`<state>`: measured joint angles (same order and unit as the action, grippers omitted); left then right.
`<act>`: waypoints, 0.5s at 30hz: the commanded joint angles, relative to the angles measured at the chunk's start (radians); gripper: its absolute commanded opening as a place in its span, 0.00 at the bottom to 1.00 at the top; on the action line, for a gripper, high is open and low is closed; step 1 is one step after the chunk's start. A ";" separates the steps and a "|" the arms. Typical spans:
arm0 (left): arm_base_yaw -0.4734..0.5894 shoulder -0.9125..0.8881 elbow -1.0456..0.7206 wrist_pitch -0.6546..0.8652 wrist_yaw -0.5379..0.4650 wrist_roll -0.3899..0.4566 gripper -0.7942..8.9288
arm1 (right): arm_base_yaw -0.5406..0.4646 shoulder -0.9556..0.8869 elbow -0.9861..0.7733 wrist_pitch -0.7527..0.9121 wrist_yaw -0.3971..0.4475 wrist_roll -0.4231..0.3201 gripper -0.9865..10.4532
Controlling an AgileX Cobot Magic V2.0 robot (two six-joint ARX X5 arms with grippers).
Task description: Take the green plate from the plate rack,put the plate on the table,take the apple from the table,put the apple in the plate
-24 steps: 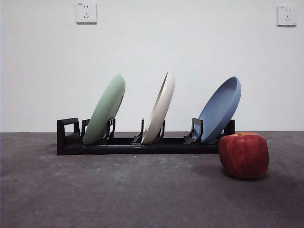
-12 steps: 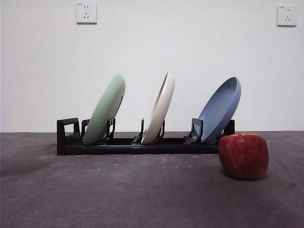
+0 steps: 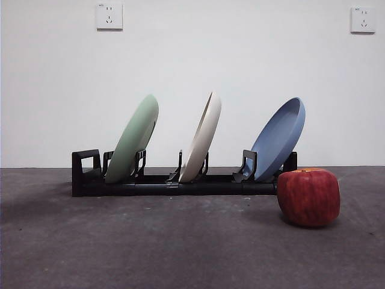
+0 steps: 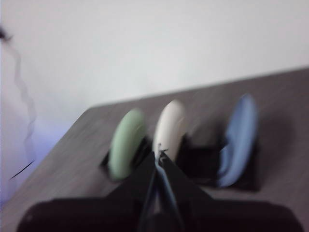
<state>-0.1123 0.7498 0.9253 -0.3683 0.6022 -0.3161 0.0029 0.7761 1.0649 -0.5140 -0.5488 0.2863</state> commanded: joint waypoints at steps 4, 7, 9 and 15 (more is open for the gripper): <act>-0.024 0.208 0.297 -0.352 0.025 0.196 0.08 | 0.109 0.226 0.303 -0.266 -0.053 -0.118 0.07; -0.047 0.306 0.418 -0.506 0.014 0.262 0.08 | 0.186 0.330 0.415 -0.402 0.032 -0.165 0.07; -0.063 0.360 0.478 -0.584 -0.030 0.296 0.08 | 0.232 0.391 0.469 -0.473 0.121 -0.192 0.07; -0.126 0.461 0.560 -0.674 -0.228 0.325 0.08 | 0.314 0.530 0.570 -0.594 0.288 -0.214 0.11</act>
<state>-0.2295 1.2083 1.4792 -1.0435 0.3912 -0.0174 0.3111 1.3025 1.6203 -1.1057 -0.2687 0.0917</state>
